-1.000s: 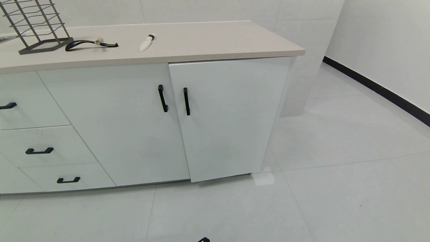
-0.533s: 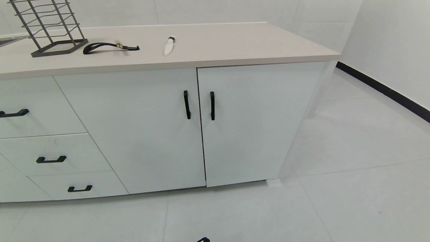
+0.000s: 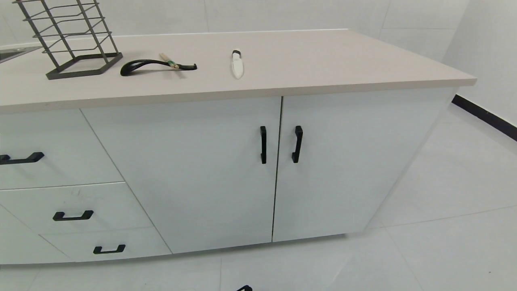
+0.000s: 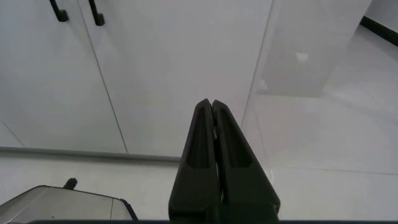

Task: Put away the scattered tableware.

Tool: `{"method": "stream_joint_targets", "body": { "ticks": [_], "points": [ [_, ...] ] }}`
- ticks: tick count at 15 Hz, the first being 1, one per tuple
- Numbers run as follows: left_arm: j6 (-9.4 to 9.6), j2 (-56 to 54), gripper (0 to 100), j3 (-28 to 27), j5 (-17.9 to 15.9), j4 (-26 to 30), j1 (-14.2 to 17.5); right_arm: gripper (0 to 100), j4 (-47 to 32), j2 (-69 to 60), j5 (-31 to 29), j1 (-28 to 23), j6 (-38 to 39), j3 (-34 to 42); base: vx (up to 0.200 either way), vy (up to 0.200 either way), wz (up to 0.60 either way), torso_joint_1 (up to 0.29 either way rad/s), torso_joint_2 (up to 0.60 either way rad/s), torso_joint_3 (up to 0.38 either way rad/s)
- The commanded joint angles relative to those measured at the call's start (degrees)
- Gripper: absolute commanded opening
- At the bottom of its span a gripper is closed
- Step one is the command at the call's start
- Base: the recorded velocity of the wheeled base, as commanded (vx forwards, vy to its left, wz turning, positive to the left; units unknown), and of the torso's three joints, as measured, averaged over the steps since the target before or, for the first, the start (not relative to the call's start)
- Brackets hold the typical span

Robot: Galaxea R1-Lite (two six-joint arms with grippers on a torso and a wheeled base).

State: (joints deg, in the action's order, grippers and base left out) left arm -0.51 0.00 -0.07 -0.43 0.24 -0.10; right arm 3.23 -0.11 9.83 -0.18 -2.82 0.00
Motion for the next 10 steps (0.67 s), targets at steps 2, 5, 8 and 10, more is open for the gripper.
{"method": "stream_joint_targets", "body": {
  "ticks": [2,5,8,10],
  "points": [
    [-0.10,0.0,100,0.1,0.0,0.0,0.0,0,0.0,0.1,0.0,0.0,-0.1,0.0,0.000,0.000,0.60,0.002,0.00,0.000],
    [-0.10,0.0,100,0.1,0.0,0.0,0.0,0,-0.1,0.1,0.0,0.0,-0.1,0.0,0.000,0.000,0.60,0.001,0.00,0.002],
    [-0.19,0.0,100,0.1,0.0,0.0,0.0,0,0.0,0.1,0.0,0.0,0.1,0.0,0.000,0.000,0.40,0.002,0.00,0.000],
    [-0.28,0.0,100,0.1,0.0,0.0,0.0,0,0.0,0.1,0.0,0.0,0.1,0.0,0.000,0.000,0.00,0.000,0.00,0.000]
  ]
}}
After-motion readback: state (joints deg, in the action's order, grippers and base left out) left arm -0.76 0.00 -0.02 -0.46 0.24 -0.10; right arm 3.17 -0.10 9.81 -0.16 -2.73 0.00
